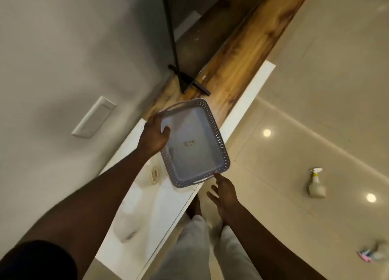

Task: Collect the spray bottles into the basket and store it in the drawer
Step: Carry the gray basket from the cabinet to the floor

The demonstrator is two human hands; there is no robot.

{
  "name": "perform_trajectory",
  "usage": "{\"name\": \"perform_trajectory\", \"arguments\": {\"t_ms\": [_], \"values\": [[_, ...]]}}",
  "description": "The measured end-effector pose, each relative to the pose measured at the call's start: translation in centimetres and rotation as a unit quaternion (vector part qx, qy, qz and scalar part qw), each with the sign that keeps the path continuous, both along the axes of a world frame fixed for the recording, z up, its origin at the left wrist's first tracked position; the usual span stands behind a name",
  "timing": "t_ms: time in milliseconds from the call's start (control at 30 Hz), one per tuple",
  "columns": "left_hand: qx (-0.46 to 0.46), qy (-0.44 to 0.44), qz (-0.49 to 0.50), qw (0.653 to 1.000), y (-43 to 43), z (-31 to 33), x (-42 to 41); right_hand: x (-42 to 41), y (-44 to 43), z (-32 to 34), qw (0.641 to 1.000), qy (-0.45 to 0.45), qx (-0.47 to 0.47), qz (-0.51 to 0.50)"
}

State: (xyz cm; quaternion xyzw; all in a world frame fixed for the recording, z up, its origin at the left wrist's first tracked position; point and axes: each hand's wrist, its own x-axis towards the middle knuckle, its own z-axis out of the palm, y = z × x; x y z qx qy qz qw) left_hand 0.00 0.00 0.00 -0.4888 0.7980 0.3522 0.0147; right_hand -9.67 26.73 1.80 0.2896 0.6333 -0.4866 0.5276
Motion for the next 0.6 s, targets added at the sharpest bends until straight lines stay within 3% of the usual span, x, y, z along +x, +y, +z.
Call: {"name": "perform_trajectory", "arguments": {"t_ms": [200, 367, 500, 600], "values": [[0.048, -0.064, -0.002, 0.997, -5.0, -2.9, -3.2, 0.3, -2.7, -2.7, 1.0, -0.018, 0.008, -0.021], [0.084, -0.121, -0.014, 0.989, -7.6, -4.8, -4.4, 0.8, -3.3, -4.7, 0.996, -0.009, 0.08, -0.042], [0.119, -0.099, 0.014, 0.988, -7.1, -5.8, -4.1, 1.6, -2.8, -6.0, 0.997, -0.037, 0.04, -0.054], [0.102, -0.083, 0.036, 0.991, -6.3, -6.1, -3.5, 1.1, -2.4, -6.4, 0.998, 0.001, 0.032, -0.045]]}}
